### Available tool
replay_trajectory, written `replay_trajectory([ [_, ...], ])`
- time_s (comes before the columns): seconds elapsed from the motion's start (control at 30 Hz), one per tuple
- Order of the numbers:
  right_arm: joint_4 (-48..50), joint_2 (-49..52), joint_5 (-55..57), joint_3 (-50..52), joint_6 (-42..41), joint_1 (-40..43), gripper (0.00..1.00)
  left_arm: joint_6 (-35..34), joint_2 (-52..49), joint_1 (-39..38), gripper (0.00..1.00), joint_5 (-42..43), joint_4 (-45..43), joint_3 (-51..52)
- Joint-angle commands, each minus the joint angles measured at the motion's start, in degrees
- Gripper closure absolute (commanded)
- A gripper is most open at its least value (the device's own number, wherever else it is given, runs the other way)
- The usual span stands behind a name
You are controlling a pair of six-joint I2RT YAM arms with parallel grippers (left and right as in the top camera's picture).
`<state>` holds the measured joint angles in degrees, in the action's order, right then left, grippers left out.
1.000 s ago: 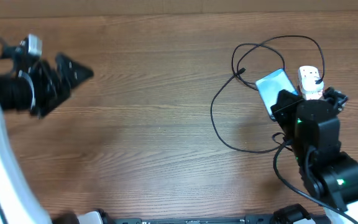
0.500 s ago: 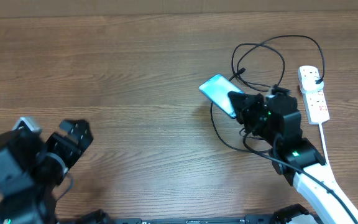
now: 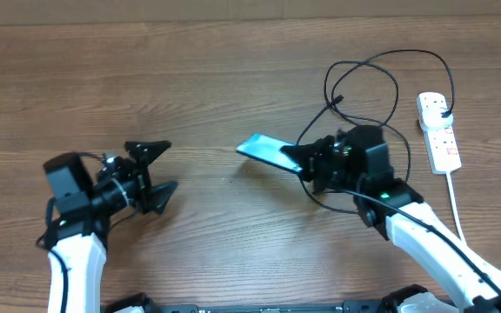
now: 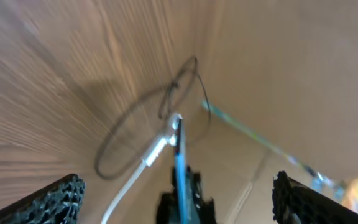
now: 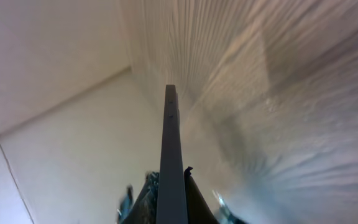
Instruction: Plug charger to phone and switch on socket
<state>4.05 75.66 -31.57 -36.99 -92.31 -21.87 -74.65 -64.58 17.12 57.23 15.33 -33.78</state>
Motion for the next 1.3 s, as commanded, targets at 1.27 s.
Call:
replay_trajectory([
  [1.27, 14.8, 2.9, 13.4, -0.6, -5.4, -14.3, 0.96, -24.8, -5.5, -23.2, 0.31, -7.4, -22.0, -0.1],
])
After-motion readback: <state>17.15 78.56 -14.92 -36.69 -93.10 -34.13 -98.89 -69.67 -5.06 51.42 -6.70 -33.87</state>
